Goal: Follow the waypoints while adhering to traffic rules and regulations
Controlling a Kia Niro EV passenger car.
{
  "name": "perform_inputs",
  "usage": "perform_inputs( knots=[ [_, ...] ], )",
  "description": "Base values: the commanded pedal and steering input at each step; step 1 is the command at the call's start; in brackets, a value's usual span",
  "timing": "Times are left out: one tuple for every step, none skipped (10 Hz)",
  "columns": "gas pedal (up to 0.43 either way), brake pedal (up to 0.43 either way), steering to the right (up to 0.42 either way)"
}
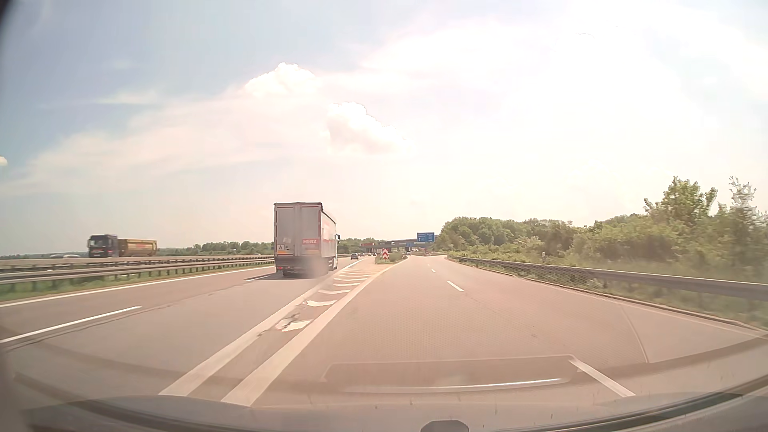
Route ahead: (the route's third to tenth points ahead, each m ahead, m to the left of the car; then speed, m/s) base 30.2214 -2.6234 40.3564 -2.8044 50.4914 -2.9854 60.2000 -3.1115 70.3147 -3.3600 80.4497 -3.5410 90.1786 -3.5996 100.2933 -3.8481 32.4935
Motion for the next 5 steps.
perform_inputs(
  knots=[
    [0.000, 0.049, 0.005],
    [0.000, 0.061, 0.004],
    [0.000, 0.073, 0.003],
    [0.000, 0.091, 0.002],
    [0.000, 0.098, 0.002]
  ],
)
